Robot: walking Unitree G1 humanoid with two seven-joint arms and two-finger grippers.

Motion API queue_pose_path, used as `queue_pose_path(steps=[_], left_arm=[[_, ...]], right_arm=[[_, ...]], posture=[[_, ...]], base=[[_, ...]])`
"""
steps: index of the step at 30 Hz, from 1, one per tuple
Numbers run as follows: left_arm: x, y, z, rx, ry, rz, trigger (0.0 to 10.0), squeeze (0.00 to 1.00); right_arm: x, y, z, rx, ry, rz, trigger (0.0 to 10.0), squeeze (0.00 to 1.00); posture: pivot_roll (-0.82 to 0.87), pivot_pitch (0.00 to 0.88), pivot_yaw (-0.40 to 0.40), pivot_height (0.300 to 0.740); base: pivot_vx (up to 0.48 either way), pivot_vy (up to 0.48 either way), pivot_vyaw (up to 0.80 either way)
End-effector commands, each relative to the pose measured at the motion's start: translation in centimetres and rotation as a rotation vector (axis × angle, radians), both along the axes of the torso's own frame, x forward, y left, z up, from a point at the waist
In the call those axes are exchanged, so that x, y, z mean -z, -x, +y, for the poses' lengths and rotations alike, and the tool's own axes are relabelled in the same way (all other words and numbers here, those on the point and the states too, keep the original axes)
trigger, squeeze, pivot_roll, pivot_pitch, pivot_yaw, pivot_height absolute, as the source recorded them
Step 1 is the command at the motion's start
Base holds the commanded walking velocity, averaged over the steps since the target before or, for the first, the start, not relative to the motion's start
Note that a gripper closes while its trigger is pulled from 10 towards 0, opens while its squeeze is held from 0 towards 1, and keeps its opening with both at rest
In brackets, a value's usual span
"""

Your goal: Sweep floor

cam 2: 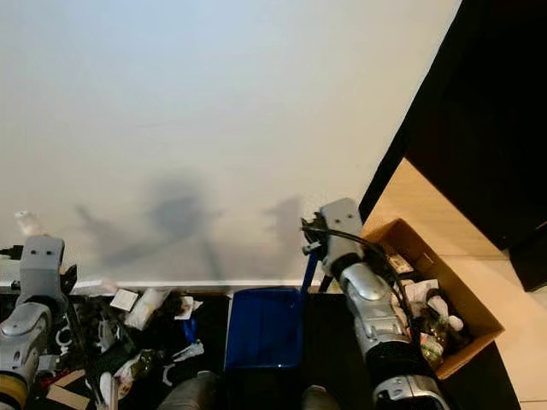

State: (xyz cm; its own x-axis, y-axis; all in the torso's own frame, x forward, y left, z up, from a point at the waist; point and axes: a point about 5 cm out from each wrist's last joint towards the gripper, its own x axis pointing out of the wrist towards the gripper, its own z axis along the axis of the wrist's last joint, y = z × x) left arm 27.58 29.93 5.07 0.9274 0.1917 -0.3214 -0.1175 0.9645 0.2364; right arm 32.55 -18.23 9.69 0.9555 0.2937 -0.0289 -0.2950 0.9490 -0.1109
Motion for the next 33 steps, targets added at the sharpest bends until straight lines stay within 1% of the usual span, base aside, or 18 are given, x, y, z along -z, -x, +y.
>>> queue_pose_path(steps=[1,2,4,5,6,7,8,9,12,13,17,21,23,24,26,28,31,33], left_arm=[[0.1,0.3,0.3,0.006,-0.025,0.009,10.0,0.00],[0.2,0.2,0.0,0.015,-0.018,0.007,10.0,0.00],[0.5,0.2,-0.6,0.030,-0.011,0.003,10.0,0.00],[0.5,0.2,-0.6,0.030,-0.011,0.003,10.0,0.00],[0.7,0.2,-0.8,0.037,-0.009,0.003,10.0,0.00],[0.9,0.2,-1.2,0.046,-0.006,0.003,10.0,0.00],[0.9,0.2,-1.2,0.046,-0.006,0.003,10.0,0.00],[1.0,0.1,-1.4,0.055,-0.002,0.005,10.0,0.00],[1.3,0.2,-1.9,0.071,0.001,0.008,10.0,0.00],[1.3,0.2,-1.9,0.071,0.001,0.008,10.0,0.00],[1.4,0.3,-2.0,0.073,0.004,0.007,10.0,0.00],[1.4,0.4,-2.1,0.076,0.007,0.006,10.0,0.00],[1.6,0.5,-2.3,0.084,0.009,0.008,10.0,0.00],[1.6,0.5,-2.3,0.084,0.009,0.008,10.0,0.00],[1.6,0.5,-2.4,0.086,0.009,0.006,10.0,0.00],[1.6,0.4,-2.4,0.086,0.008,0.004,10.0,0.00],[1.6,0.4,-2.4,0.085,0.008,0.003,10.0,0.00],[1.5,0.5,-2.1,0.078,0.002,-0.001,10.0,0.00]], right_arm=[[-1.3,0.0,-1.5,0.036,-0.047,-0.043,10.0,0.00],[-1.7,0.1,-2.3,0.060,-0.083,-0.049,10.0,0.00],[-2.1,0.3,-3.5,0.095,-0.117,-0.057,10.0,0.00],[-2.1,0.3,-3.5,0.095,-0.117,-0.057,10.0,0.00],[-2.0,0.4,-3.8,0.106,-0.114,-0.056,10.0,0.00],[-1.7,0.7,-3.7,0.091,-0.081,-0.055,10.0,0.00],[-1.7,0.7,-3.7,0.091,-0.081,-0.055,10.0,0.00],[-1.4,0.9,-3.5,0.068,-0.053,-0.054,10.0,0.00],[-0.2,1.6,-1.8,-0.045,0.016,-0.025,10.0,0.00],[-0.2,1.6,-1.8,-0.045,0.016,-0.025,10.0,0.00],[0.6,1.9,-0.8,-0.108,0.063,-0.003,10.0,0.00],[0.8,1.9,-0.4,-0.135,0.078,0.002,10.0,0.00],[0.8,1.3,0.4,-0.153,0.062,0.005,10.0,0.00],[0.8,1.3,0.4,-0.153,0.062,0.005,10.0,0.00],[1.0,1.2,1.4,-0.184,0.065,0.010,10.0,0.00],[1.5,1.2,1.8,-0.191,0.075,0.030,10.0,0.00],[2.1,1.2,1.7,-0.179,0.081,0.060,10.0,0.00],[2.7,1.0,1.3,-0.136,0.076,0.092,10.0,0.00]], posture=[[0.09,0.181,0.044,0.740],[0.09,0.176,0.047,0.740],[0.08,0.174,0.051,0.740],[0.08,0.174,0.051,0.740],[0.08,0.173,0.051,0.740],[0.09,0.172,0.054,0.740],[0.09,0.172,0.054,0.740],[0.09,0.170,0.056,0.740],[0.09,0.168,0.059,0.740],[0.09,0.168,0.059,0.740],[0.09,0.168,0.061,0.740],[0.10,0.167,0.063,0.740],[0.11,0.168,0.065,0.740],[0.11,0.168,0.065,0.740],[0.11,0.167,0.065,0.740],[0.12,0.166,0.062,0.740],[0.12,0.167,0.060,0.740],[0.12,0.167,0.060,0.740]], base=[[0.000,0.000,0.00],[0.000,0.000,0.00],[0.000,0.000,0.00],[0.000,0.000,0.00],[0.000,0.000,0.00],[0.000,0.000,0.00],[0.000,0.000,0.00],[0.000,0.000,0.00],[0.000,0.000,0.00],[0.000,0.000,0.00],[0.000,0.000,0.00],[0.000,0.000,0.00],[0.000,0.000,0.00],[0.000,0.000,0.00],[0.000,0.000,0.00],[0.000,0.000,0.00],[0.000,0.000,0.00],[0.000,0.000,0.00]])
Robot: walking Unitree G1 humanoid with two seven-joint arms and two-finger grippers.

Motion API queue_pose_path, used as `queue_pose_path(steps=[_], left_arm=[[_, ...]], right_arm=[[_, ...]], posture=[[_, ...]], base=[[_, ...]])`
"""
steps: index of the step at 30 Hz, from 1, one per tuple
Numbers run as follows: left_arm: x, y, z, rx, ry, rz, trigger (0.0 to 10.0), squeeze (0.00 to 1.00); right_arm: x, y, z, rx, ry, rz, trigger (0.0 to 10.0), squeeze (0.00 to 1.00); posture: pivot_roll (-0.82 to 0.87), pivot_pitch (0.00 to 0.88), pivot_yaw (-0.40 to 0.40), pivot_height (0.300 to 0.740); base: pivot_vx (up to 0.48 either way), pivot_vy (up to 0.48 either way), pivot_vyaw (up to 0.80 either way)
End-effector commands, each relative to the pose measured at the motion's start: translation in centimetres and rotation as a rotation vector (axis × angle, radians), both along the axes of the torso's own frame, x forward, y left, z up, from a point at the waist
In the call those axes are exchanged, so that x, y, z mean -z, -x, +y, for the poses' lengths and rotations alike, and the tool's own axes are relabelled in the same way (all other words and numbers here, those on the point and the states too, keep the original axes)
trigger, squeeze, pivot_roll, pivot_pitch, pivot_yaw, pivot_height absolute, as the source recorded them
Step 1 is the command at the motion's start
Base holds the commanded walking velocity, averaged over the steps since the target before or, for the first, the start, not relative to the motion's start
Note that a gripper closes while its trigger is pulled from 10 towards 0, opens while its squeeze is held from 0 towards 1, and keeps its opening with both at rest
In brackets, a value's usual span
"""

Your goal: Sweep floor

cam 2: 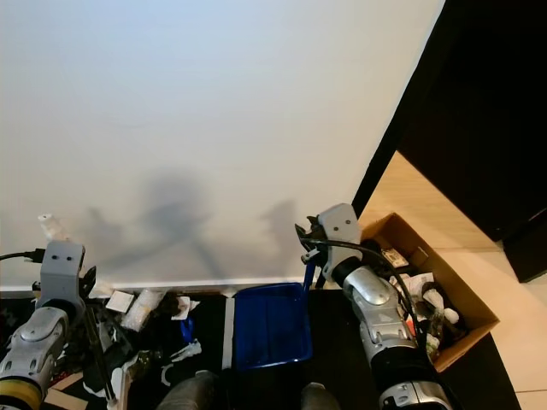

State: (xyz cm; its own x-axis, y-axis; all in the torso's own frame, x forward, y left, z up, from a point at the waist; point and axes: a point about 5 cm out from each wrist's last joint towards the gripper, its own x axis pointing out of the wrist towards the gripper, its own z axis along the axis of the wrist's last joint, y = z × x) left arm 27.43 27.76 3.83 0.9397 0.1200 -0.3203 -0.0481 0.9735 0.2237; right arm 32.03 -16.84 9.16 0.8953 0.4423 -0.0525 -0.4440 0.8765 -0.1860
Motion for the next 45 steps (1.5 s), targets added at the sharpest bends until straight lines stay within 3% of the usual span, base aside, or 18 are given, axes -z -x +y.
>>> queue_pose_path(steps=[1,7,8,9,13,20,23,27,29,30,31,32,38,41,45], left_arm=[[0.2,0.4,0.2,0.002,-0.014,0.000,10.0,0.00],[-0.8,0.4,2.0,-0.031,-0.061,-0.020,10.0,0.00],[-1.5,0.4,3.7,-0.067,-0.091,-0.030,10.0,0.00],[-1.8,0.5,4.3,-0.082,-0.101,-0.035,10.0,0.00],[-2.4,0.7,5.7,-0.125,-0.118,-0.044,10.0,0.00],[-4.3,2.3,9.2,-0.222,-0.142,-0.093,10.0,0.00],[-3.7,3.2,9.9,-0.271,-0.115,-0.087,10.0,0.00],[-2.6,3.7,9.8,-0.291,-0.120,-0.061,10.0,0.00],[-1.3,4.0,9.2,-0.306,-0.021,-0.042,10.0,0.00],[-1.3,4.0,9.2,-0.306,-0.021,-0.042,10.0,0.00],[-0.6,3.6,8.2,-0.328,0.100,-0.086,10.0,0.00],[-0.5,3.4,7.9,-0.332,0.131,-0.104,10.0,0.00],[-0.4,2.0,5.5,-0.221,0.207,-0.145,10.0,0.00],[-0.4,1.8,5.3,-0.213,0.232,-0.150,10.0,0.00],[-0.5,0.6,3.8,-0.175,0.323,-0.182,10.0,0.00]], right_arm=[[2.3,0.5,-0.3,0.048,0.002,0.105,10.0,0.00],[2.4,0.3,-0.6,0.084,0.001,0.115,10.0,0.00],[2.5,0.2,-0.9,0.114,0.013,0.117,10.0,0.00],[2.5,0.2,-1.0,0.124,0.011,0.116,10.0,0.00],[2.3,0.2,-1.1,0.133,-0.006,0.107,10.0,0.00],[2.1,0.2,-1.4,0.122,-0.013,0.089,10.0,0.00],[1.9,0.1,-1.4,0.118,-0.017,0.086,10.0,0.00],[1.8,0.1,-1.1,0.102,-0.020,0.084,10.0,0.00],[1.6,-0.1,-0.7,0.076,-0.020,0.080,10.0,0.00],[1.6,-0.1,-0.7,0.076,-0.020,0.080,10.0,0.00],[1.2,-0.2,-0.4,0.059,-0.027,0.067,10.0,0.00],[1.0,-0.2,-0.4,0.054,-0.030,0.061,10.0,0.00],[0.6,0.1,-0.9,0.049,-0.035,0.046,10.0,0.00],[0.6,0.1,-1.0,0.051,-0.038,0.045,10.0,0.00],[0.5,0.3,-1.0,0.054,-0.047,0.040,10.0,0.00]], posture=[[0.12,0.167,0.060,0.740],[0.12,0.177,0.063,0.740],[0.12,0.180,0.064,0.740],[0.11,0.182,0.065,0.740],[0.11,0.184,0.064,0.740],[0.10,0.196,0.064,0.740],[0.10,0.200,0.050,0.740],[0.10,0.203,0.043,0.740],[0.09,0.215,0.021,0.740],[0.09,0.215,0.021,0.740],[0.06,0.225,0.009,0.740],[0.06,0.225,0.009,0.740],[0.04,0.235,0.008,0.740],[0.03,0.237,0.009,0.740],[0.02,0.247,0.013,0.740]], base=[[0.000,0.000,0.00],[0.000,0.000,0.00],[0.000,0.000,0.00],[0.000,0.000,0.00],[0.000,0.000,0.00],[0.000,0.000,0.00],[0.000,0.000,0.00],[0.000,0.000,0.00],[0.000,0.000,0.00],[0.000,0.000,0.00],[0.000,0.000,0.00],[0.000,0.000,0.00],[0.000,0.000,0.00],[0.000,0.000,0.00],[0.000,0.000,0.00]])
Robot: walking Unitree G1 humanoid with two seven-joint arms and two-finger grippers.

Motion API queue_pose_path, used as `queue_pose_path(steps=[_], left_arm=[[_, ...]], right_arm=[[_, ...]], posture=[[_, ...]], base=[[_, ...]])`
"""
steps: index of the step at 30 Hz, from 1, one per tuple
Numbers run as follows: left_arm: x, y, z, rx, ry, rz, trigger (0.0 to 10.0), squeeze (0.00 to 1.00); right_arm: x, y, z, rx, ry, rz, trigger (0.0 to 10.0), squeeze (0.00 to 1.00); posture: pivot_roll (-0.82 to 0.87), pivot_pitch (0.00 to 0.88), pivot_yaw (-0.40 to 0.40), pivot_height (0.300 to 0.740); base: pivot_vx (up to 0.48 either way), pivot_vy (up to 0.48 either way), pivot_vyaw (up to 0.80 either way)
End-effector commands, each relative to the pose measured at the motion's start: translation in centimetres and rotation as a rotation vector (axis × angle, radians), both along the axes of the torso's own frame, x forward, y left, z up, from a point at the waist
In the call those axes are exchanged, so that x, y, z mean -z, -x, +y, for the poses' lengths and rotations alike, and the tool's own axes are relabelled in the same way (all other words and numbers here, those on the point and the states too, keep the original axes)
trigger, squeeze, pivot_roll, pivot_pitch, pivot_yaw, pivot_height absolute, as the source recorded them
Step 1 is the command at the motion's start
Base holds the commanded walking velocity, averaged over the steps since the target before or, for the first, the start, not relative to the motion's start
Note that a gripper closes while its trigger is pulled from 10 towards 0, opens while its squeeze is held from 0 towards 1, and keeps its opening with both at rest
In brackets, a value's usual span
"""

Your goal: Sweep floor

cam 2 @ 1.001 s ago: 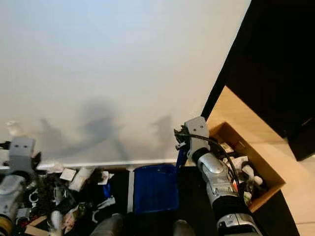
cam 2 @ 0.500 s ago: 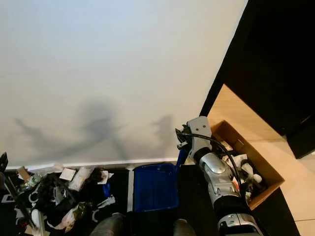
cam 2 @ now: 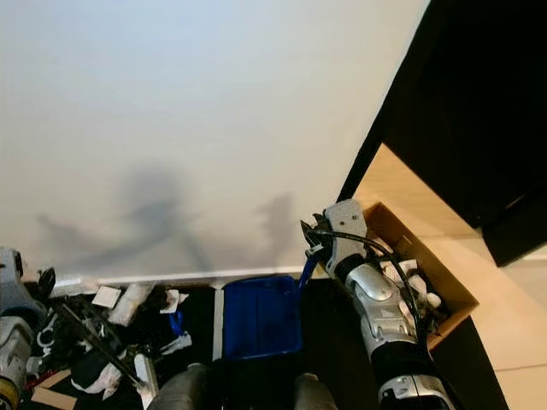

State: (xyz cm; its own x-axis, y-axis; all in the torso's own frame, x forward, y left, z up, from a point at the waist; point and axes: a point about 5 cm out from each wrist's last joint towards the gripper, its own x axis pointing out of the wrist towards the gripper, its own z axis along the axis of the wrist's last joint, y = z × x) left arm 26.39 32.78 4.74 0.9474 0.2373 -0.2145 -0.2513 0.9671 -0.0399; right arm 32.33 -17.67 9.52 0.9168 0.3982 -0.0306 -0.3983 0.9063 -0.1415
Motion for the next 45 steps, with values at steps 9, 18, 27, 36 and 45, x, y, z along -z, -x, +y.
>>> queue_pose_path(steps=[9,18,27,36,45], left_arm=[[0.1,-3.2,-6.4,0.212,0.097,-0.092,10.0,0.00],[-1.5,-5.7,-12.4,0.415,0.143,-0.186,10.0,0.00],[-6.1,-6.4,-9.4,0.564,-0.123,-0.283,10.0,0.00],[-7.2,-5.6,-9.3,0.589,-0.236,-0.300,10.0,0.00],[-3.6,-4.3,-10.0,0.566,-0.443,-0.224,10.0,0.00]], right_arm=[[0.8,0.8,0.0,-0.003,-0.008,0.040,10.0,0.00],[0.2,0.7,0.1,-0.015,-0.014,0.035,10.0,0.00],[0.5,1.0,0.4,-0.015,-0.029,0.044,10.0,0.00],[0.5,0.7,0.9,-0.018,-0.040,0.047,10.0,0.00],[0.1,0.7,1.1,-0.024,-0.047,0.038,10.0,0.00]], posture=[[0.02,0.261,0.016,0.740],[0.02,0.276,0.013,0.740],[0.04,0.280,0.026,0.740],[0.08,0.263,0.034,0.740],[0.05,0.290,0.024,0.740]], base=[[0.000,0.000,0.00],[0.000,0.000,0.00],[0.000,0.000,0.00],[0.000,0.000,0.00],[0.000,0.000,0.00]])
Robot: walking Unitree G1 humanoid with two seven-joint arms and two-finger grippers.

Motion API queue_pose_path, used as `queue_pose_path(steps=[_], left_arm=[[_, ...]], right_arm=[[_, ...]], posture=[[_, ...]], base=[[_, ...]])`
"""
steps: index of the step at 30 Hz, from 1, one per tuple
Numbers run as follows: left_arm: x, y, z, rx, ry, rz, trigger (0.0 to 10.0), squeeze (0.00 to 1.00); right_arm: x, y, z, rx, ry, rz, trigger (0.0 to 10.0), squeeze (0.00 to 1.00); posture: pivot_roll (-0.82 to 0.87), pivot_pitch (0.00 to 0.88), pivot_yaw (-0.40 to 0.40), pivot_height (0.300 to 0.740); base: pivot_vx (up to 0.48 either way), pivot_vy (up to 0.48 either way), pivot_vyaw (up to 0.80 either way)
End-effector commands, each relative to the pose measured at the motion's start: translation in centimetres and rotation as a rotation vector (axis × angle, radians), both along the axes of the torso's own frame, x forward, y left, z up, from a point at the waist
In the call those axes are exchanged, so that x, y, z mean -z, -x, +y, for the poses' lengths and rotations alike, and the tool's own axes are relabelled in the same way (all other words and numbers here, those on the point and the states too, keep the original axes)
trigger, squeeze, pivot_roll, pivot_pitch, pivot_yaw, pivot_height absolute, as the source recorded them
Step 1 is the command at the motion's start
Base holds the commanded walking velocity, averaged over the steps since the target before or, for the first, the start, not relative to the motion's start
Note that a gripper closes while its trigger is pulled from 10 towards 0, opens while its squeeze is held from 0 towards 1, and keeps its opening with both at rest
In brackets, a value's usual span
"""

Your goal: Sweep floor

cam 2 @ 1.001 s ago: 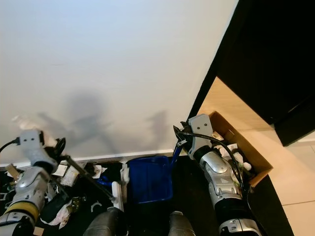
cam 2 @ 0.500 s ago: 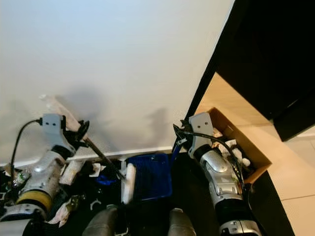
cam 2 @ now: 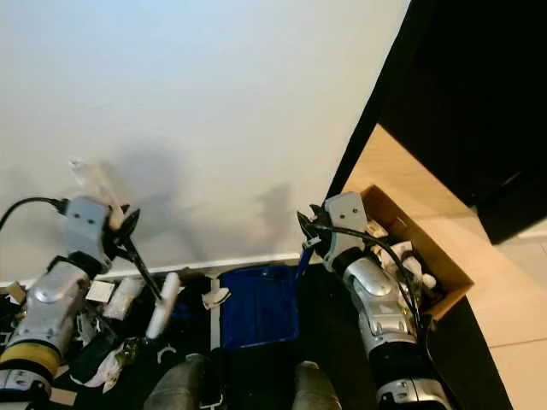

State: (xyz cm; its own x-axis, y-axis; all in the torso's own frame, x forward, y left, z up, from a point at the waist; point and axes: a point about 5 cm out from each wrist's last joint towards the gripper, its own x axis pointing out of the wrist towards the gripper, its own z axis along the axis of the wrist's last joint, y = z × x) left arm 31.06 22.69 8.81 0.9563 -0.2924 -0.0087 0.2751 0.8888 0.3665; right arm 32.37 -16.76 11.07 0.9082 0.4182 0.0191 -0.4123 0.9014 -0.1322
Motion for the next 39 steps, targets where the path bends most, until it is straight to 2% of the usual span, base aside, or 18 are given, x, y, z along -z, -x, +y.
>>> queue_pose_path(steps=[1,2,6,9,11,13,15,17,18,19,24,25,27,28,32,39], left_arm=[[0.3,0.1,0.9,-0.091,-0.053,-0.037,10.0,0.00],[-0.1,-0.2,1.3,-0.126,-0.059,-0.056,10.0,0.00],[-0.5,-0.4,1.7,-0.148,-0.065,-0.073,10.0,0.00],[-1.5,-1.5,2.9,-0.242,0.023,-0.058,10.0,0.00],[-1.3,-1.6,3.4,-0.292,0.074,-0.024,10.0,0.00],[-1.0,-1.6,3.6,-0.309,0.075,-0.009,10.0,0.00],[-0.2,-1.3,4.0,-0.350,0.115,0.036,10.0,0.00],[-0.2,-1.3,4.0,-0.350,0.115,0.036,10.0,0.00],[0.7,-0.8,4.6,-0.418,0.210,0.070,10.0,0.00],[1.1,-0.6,4.7,-0.442,0.249,0.082,10.0,0.00],[2.4,0.3,4.5,-0.472,0.360,0.100,10.0,0.00],[2.4,0.3,4.5,-0.472,0.360,0.100,10.0,0.00],[2.7,0.6,4.4,-0.494,0.450,0.083,10.0,0.00],[2.7,0.6,4.4,-0.494,0.450,0.083,10.0,0.00],[3.2,1.1,3.5,-0.493,0.647,0.051,10.0,0.00],[3.6,1.2,2.2,-0.443,0.745,0.057,10.0,0.00]], right_arm=[[1.6,1.1,0.0,-0.007,-0.014,0.077,10.0,0.00],[1.5,1.2,-0.2,-0.007,-0.013,0.077,10.0,0.00],[1.5,1.3,-0.3,-0.008,-0.013,0.077,10.0,0.00],[1.1,1.7,-0.8,-0.004,-0.010,0.071,10.0,0.00],[0.6,1.8,-1.0,-0.004,-0.008,0.059,10.0,0.00],[0.3,1.9,-1.1,-0.004,-0.007,0.052,10.0,0.00],[-0.4,1.9,-1.4,-0.002,-0.010,0.038,10.0,0.00],[-0.4,1.9,-1.4,-0.002,-0.010,0.038,10.0,0.00],[-0.9,1.9,-1.7,-0.001,-0.009,0.035,10.0,0.00],[-1.0,1.9,-1.8,-0.001,-0.008,0.035,10.0,0.00],[-1.3,1.8,-1.7,-0.010,-0.014,0.038,10.0,0.00],[-1.3,1.8,-1.7,-0.010,-0.014,0.038,10.0,0.00],[-1.5,1.9,-1.5,-0.023,-0.019,0.045,10.0,0.00],[-1.5,1.9,-1.5,-0.023,-0.019,0.045,10.0,0.00],[-1.9,1.5,-1.4,-0.039,-0.031,0.050,10.0,0.00],[-2.1,1.3,-1.3,-0.050,-0.036,0.060,10.0,0.00]], posture=[[0.03,0.318,0.024,0.740],[0.03,0.324,0.024,0.740],[0.03,0.324,0.024,0.740],[-0.01,0.347,0.022,0.740],[-0.04,0.360,0.020,0.740],[-0.04,0.360,0.020,0.740],[-0.07,0.365,0.013,0.740],[-0.07,0.365,0.013,0.740],[-0.08,0.368,0.006,0.740],[-0.08,0.368,0.006,0.740],[-0.10,0.364,-0.019,0.740],[-0.10,0.364,-0.019,0.740],[-0.10,0.357,-0.032,0.740],[-0.10,0.357,-0.032,0.740],[-0.11,0.346,-0.058,0.740],[-0.11,0.347,-0.081,0.740]], base=[[0.000,0.000,0.00],[0.000,0.000,0.00],[0.000,0.000,0.00],[0.000,0.000,0.00],[0.000,0.000,0.00],[0.000,0.000,0.00],[0.000,0.000,0.00],[0.000,0.000,0.00],[0.000,0.000,0.00],[0.000,0.000,0.00],[0.000,0.000,0.00],[0.000,0.000,0.00],[0.000,0.000,0.00],[0.000,0.000,0.00],[0.000,0.000,0.00],[0.000,0.000,0.00]])
